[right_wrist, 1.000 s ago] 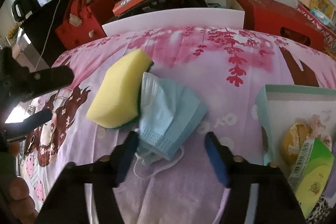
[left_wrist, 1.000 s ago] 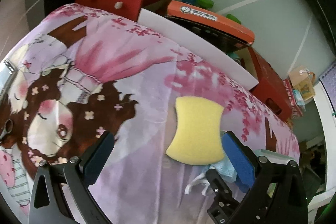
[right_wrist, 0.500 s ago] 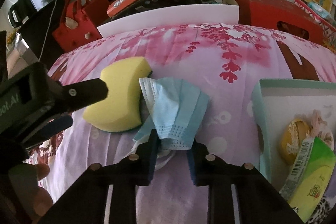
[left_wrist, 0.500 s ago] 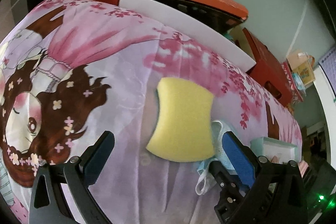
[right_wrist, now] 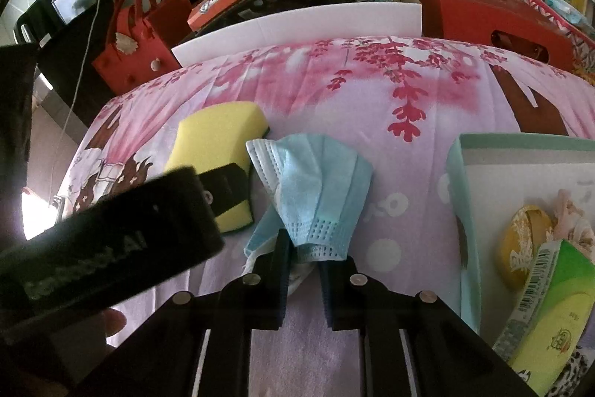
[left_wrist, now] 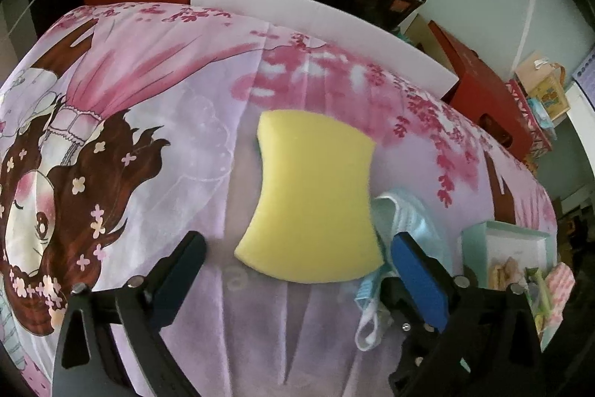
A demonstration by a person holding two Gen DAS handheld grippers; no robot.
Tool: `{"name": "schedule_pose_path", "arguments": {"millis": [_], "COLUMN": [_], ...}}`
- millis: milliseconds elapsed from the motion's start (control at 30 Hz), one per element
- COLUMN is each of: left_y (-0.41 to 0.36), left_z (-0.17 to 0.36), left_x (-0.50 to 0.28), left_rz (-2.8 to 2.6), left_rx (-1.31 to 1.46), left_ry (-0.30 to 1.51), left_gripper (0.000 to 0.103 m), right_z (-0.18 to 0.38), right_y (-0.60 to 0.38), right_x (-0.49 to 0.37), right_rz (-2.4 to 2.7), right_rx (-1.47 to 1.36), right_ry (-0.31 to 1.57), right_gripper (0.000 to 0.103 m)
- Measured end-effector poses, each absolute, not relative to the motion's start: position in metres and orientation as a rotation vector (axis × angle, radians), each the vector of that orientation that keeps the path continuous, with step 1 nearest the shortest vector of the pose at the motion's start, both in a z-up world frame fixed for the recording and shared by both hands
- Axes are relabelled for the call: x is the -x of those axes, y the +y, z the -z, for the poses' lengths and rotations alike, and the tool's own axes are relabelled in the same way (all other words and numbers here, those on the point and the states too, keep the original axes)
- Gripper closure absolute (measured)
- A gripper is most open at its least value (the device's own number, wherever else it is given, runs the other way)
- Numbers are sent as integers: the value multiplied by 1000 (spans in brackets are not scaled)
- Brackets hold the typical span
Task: Organize soft objects
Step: 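Grasp the blue mask with the right gripper while the left gripper grasps the yellow sponge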
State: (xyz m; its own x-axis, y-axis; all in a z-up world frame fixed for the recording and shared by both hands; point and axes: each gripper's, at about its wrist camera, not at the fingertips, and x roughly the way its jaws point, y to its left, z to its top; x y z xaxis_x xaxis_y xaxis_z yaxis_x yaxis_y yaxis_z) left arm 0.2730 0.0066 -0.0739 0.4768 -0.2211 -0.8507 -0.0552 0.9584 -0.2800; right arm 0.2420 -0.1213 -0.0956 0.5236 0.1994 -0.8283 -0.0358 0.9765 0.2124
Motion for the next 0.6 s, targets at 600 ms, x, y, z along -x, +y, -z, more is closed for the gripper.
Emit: {"name": "schedule_pose_path", "arguments": {"millis": [600], "left_y": [11], "left_z": [71], "left_x": [-270], "left_rz": [127], "left_rx": [280], "left_ry": [1074], "left_gripper": [39], "right_z": [95], "right_y": [-126], "right_x": [-239], "right_rz": [-160], "right_rx": [-220], "right_ry": [1010], "right_gripper": [97]}}
